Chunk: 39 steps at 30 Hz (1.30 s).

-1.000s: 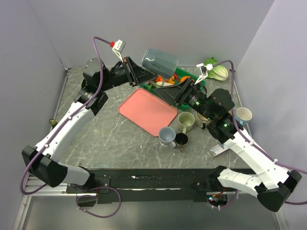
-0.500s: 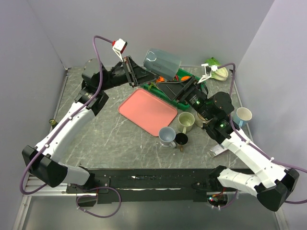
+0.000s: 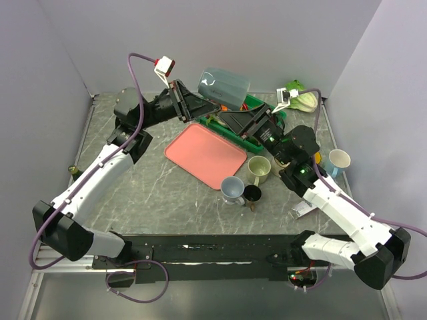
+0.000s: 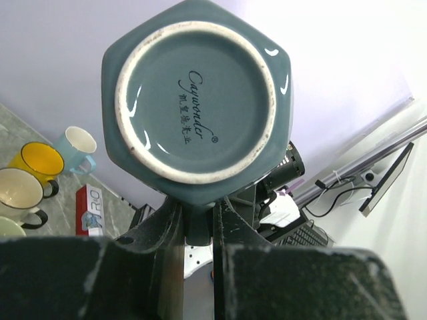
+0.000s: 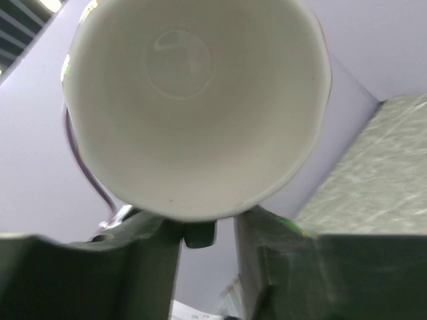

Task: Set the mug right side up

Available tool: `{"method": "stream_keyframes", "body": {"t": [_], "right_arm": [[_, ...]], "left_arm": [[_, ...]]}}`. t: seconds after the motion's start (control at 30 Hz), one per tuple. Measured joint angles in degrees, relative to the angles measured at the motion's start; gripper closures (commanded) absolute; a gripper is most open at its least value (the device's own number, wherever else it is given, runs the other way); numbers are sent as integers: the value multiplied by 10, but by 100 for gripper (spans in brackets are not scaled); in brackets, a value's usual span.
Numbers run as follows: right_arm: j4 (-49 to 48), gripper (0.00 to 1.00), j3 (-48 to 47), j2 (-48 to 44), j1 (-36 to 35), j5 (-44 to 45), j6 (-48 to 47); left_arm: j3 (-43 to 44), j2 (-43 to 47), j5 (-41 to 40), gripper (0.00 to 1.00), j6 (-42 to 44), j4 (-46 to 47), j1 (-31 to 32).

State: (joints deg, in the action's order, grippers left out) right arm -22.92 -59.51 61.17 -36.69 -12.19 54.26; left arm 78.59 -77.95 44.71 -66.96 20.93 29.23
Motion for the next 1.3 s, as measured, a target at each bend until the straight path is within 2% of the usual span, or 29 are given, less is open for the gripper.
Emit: {"method": "stream_keyframes", "body": {"t": [0.1,0.17,0.2,0.23,0.33,0.4,0.5,0.53,0.73,0.93,1.13,1.3], "right_arm": [[-19,75,4,7,0,-1,27],[-31,95,12,8,1,-2,38],[-38,100,16,8,2,-2,43],[-44,100,19,8,4,-5,48],[-45,100,19,8,6,-8,53],[-44,100,19,7,6,-7,57],[-22,100,32,3,10,5,57],[-13,100,37,1,11,8,57],[86,100,40,-35,25,38,24],[249,100,21,-103,49,106,-55],[472,100,-96,-130,59,195,-168],[650,100,-175,-142,60,268,-210]], "left_arm": [[-21,0,-7,99,-9,40,-2],[-34,1,-9,99,-16,63,-2],[-38,1,-10,99,-19,69,-2],[-42,1,-11,98,-29,76,-2],[-43,1,-12,51,-29,79,-2],[-43,2,-8,24,-11,74,-1],[-40,10,-2,1,29,40,8],[-38,12,-2,3,43,24,9],[-6,13,-33,4,158,-126,14],[37,25,-143,4,282,-267,15],[40,35,-238,4,342,-340,15],[41,35,-282,4,367,-367,15]]}}
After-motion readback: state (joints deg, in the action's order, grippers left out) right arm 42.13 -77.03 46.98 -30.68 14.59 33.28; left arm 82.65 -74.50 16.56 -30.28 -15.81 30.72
